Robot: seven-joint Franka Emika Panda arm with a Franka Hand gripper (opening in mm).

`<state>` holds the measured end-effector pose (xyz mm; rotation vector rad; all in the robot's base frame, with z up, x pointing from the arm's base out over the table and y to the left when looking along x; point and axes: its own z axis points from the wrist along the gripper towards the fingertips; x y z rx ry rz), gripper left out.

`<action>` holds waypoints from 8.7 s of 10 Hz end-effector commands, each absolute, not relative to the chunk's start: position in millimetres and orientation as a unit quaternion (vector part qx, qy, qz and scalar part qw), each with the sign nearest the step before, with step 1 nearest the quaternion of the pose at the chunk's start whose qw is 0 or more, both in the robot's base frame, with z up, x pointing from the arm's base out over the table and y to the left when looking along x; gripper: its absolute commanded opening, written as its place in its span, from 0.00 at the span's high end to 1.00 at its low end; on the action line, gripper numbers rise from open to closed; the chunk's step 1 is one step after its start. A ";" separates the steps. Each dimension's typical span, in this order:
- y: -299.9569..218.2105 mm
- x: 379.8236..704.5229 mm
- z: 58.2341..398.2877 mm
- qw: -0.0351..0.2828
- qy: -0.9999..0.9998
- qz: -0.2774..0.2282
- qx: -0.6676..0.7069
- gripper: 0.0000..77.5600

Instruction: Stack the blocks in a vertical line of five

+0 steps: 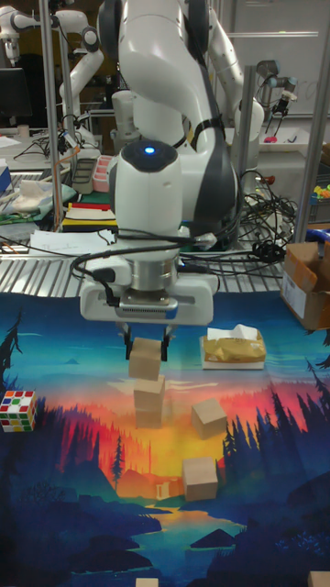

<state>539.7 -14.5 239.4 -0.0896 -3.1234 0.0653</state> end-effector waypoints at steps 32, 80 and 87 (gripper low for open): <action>-9.2 490.9 188.4 -0.016 -1.000 -0.005 -0.017 0.99; 13.1 572.7 219.0 0.023 -0.976 0.000 -0.217 0.00; 29.2 599.1 206.4 0.016 -0.978 -0.001 -0.209 0.00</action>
